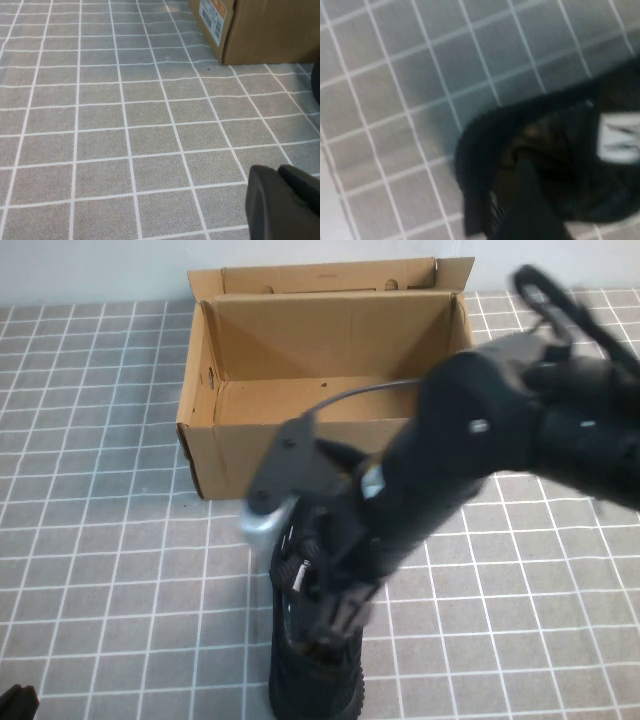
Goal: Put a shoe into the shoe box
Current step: Pick up the shoe from the table
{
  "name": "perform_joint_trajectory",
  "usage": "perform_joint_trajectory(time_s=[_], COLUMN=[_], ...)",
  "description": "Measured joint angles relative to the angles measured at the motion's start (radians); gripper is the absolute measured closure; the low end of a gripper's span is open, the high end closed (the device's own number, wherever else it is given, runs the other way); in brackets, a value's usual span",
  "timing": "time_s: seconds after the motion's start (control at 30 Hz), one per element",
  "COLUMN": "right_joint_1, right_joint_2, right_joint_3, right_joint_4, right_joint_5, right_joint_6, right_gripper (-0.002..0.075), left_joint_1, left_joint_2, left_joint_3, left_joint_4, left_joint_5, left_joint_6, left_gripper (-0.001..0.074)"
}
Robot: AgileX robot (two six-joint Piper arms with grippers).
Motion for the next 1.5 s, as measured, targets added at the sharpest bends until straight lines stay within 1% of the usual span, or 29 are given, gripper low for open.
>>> perform_joint_trajectory(time_s=[0.13, 0.27, 0.5, 0.67, 0.87, 1.0, 1.2, 1.33, 1.5], right_joint_1=[0.054, 0.079, 0.083, 0.094, 0.096, 0.094, 0.092, 0.092, 0.090], right_joint_2=[0.063, 0.133, 0.226, 0.236, 0.238, 0.244, 0.246, 0.246, 0.244], right_joint_3=[-0.080, -0.138, -0.175, -0.178, -0.209, -0.260, -0.384, -0.414, -0.414], right_joint_4=[-0.011, -0.101, -0.234, -0.408, -0.524, -0.556, -0.549, -0.547, -0.446], right_joint_5=[0.009, 0.019, 0.034, 0.056, 0.138, 0.191, 0.252, 0.252, 0.253], right_joint_6=[0.042, 0.099, 0.122, 0.275, 0.342, 0.348, 0.348, 0.291, 0.208], right_gripper=[0.0315, 0.0324, 0.0328, 0.0331, 0.0332, 0.0331, 0.0331, 0.0331, 0.0331], left_joint_1=[0.000, 0.000, 0.000, 0.000, 0.000, 0.000, 0.000, 0.000, 0.000], left_joint_2=[0.000, 0.000, 0.000, 0.000, 0.000, 0.000, 0.000, 0.000, 0.000], left_joint_3=[0.000, 0.000, 0.000, 0.000, 0.000, 0.000, 0.000, 0.000, 0.000], left_joint_4=[0.000, 0.000, 0.000, 0.000, 0.000, 0.000, 0.000, 0.000, 0.000], left_joint_5=[0.000, 0.000, 0.000, 0.000, 0.000, 0.000, 0.000, 0.000, 0.000], left_joint_6=[0.000, 0.000, 0.000, 0.000, 0.000, 0.000, 0.000, 0.000, 0.000], left_gripper=[0.0735, 0.0735, 0.0735, 0.0735, 0.0735, 0.0735, 0.0735, 0.0735, 0.0735])
